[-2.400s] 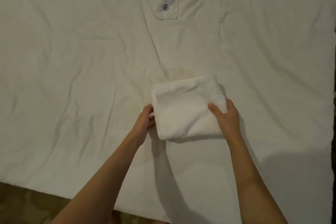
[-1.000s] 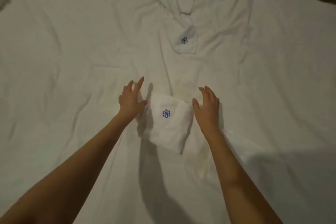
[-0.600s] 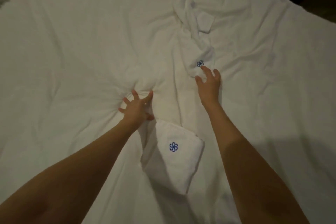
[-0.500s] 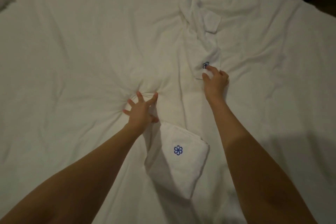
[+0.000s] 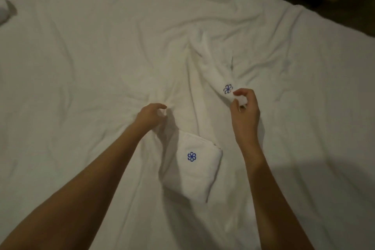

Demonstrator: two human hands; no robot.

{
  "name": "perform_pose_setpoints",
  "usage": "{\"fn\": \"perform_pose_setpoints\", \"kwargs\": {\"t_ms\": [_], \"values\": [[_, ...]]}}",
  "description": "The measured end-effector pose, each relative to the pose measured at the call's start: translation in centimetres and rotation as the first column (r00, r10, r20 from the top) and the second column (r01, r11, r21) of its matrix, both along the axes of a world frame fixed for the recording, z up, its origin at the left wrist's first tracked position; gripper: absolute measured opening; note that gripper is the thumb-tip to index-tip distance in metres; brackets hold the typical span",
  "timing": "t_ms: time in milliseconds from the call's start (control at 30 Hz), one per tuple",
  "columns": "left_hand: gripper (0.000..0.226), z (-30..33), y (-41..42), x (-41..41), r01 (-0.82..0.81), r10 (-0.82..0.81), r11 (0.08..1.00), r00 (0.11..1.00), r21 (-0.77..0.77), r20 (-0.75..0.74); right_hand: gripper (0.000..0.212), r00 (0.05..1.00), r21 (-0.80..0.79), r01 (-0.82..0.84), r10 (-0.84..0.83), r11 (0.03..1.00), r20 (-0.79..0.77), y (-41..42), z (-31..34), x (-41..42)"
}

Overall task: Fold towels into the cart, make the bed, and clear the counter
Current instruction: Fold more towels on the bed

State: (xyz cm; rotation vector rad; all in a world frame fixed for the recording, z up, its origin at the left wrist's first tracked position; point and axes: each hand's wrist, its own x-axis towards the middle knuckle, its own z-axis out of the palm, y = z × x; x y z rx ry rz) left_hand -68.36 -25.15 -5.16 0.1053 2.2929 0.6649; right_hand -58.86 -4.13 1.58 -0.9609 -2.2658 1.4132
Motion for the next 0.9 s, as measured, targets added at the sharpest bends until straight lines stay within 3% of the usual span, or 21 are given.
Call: {"fn": "perform_pose_setpoints", "kwargs": {"t_ms": [100,167,267,333,400,567,667,733,800,900], "values": [[0.033,5.8,2.8,1.7,-0.082,0.115,0.947,0.989,0.310,-0.089,0.038,0.998,-0.086,-0.067,0.068,0.994,0.012,-0.5,3.8,3.6],[0.032,10.4,5.1,3.5,-0.035,0.129,0.861,0.980,0.507,-0.151,0.041,0.992,-0.111,-0.119,0.121,0.987,0.015,-0.8,6.5,5.9],[0.035,15.6,8.0,7.0,0.161,-0.096,0.729,0.986,0.666,-0.133,0.052,0.981,-0.075,-0.191,0.191,0.979,0.004,-1.0,10.4,8.7],[0.039,17.7,9.0,9.2,0.239,-0.275,0.686,0.960,0.687,-0.059,0.053,0.973,-0.078,-0.229,0.228,0.970,-0.016,-0.8,13.0,10.3],[0.032,19.6,9.2,10.9,0.222,-0.345,0.664,0.938,0.714,0.028,0.047,0.972,-0.098,-0.236,0.232,0.967,-0.047,-0.4,15.3,12.0],[0.013,23.5,9.0,14.0,0.372,-0.501,0.620,0.865,0.691,-0.015,0.038,0.974,-0.114,-0.216,0.206,0.970,-0.089,0.1,20.0,16.2],[0.036,24.8,8.6,15.9,0.378,-0.530,0.617,0.848,0.690,0.009,0.034,0.975,-0.165,-0.209,0.192,0.964,-0.111,-0.3,21.7,18.3],[0.042,25.1,8.3,16.9,0.392,-0.497,0.626,0.867,0.674,-0.043,0.029,0.975,-0.179,-0.200,0.178,0.963,-0.132,-0.6,22.7,19.5],[0.032,25.4,7.8,17.7,0.425,-0.465,0.642,0.878,0.639,-0.117,0.029,0.975,-0.175,-0.182,0.154,0.968,-0.160,-0.6,23.5,20.6],[0.033,25.5,6.9,18.1,0.543,-0.502,0.693,0.835,0.474,-0.223,0.028,0.973,-0.153,-0.155,0.124,0.976,-0.194,-0.2,24.9,22.3]]}}
